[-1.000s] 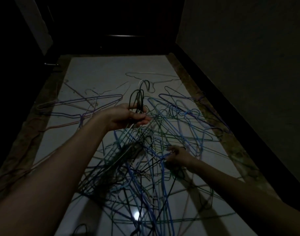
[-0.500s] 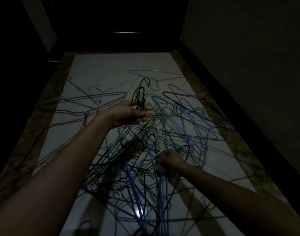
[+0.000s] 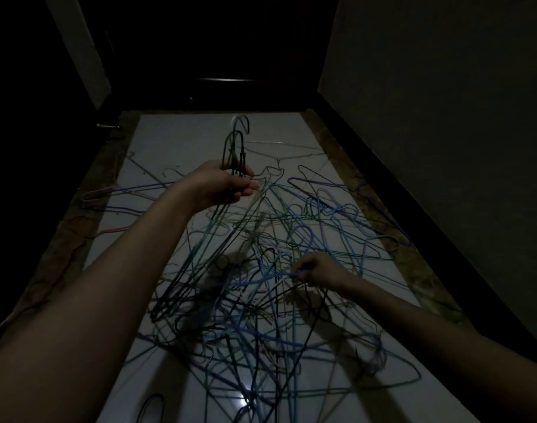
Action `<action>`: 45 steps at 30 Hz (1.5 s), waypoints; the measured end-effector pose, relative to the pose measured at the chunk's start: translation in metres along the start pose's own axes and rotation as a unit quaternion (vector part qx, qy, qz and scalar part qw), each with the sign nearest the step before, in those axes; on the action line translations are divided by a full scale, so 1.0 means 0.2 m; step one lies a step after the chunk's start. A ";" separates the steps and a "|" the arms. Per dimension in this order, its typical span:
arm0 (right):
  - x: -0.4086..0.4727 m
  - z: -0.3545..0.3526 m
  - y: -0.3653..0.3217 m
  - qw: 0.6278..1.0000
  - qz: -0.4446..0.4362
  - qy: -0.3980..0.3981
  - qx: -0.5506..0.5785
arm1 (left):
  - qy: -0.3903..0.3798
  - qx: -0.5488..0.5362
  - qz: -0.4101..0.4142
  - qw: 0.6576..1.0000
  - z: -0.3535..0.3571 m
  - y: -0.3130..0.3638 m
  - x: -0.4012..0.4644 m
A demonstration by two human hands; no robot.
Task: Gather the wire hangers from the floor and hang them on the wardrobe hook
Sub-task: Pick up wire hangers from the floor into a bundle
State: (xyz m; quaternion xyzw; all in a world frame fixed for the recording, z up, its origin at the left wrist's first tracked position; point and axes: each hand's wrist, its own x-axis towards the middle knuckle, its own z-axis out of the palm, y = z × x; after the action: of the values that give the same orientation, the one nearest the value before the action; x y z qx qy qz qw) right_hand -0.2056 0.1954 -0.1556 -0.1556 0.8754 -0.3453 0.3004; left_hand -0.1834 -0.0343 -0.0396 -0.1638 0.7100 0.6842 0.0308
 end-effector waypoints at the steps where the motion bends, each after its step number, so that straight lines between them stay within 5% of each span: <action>1: -0.01 -0.03 -0.02 0.999 -0.022 -0.004 -0.023 | 0.000 0.003 0.004 1.000 -0.01 0.02 -0.01; 5: -0.04 -0.15 -0.13 0.992 -0.085 0.009 -0.094 | -0.021 0.035 -0.001 0.999 -0.02 0.06 -0.04; 13: -0.03 -0.25 -0.31 0.967 -0.190 0.162 -0.037 | -0.057 0.011 -0.079 0.995 0.06 -0.03 -0.05; 20: 0.00 -0.20 -0.42 0.961 -0.205 0.182 0.032 | -0.146 -0.043 -0.109 0.982 0.17 -0.03 -0.05; 31: 0.02 -0.18 -0.42 0.948 -0.249 0.157 0.121 | -0.063 -0.074 -0.087 0.991 0.22 -0.11 -0.02; 37: 0.03 -0.16 -0.36 0.966 -0.209 0.114 0.103 | -0.058 -0.088 -0.100 0.989 0.22 -0.18 0.01; 45: 0.05 -0.02 0.13 0.994 -0.071 0.060 -0.050 | -0.048 -0.096 -0.115 0.987 0.19 -0.23 0.02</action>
State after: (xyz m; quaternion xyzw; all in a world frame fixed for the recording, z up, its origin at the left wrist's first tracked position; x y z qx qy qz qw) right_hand -0.2175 0.2113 -0.1743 -0.2116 0.8948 -0.3300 0.2136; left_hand -0.1814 0.0019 -0.0873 -0.2136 0.6147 0.7484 0.1279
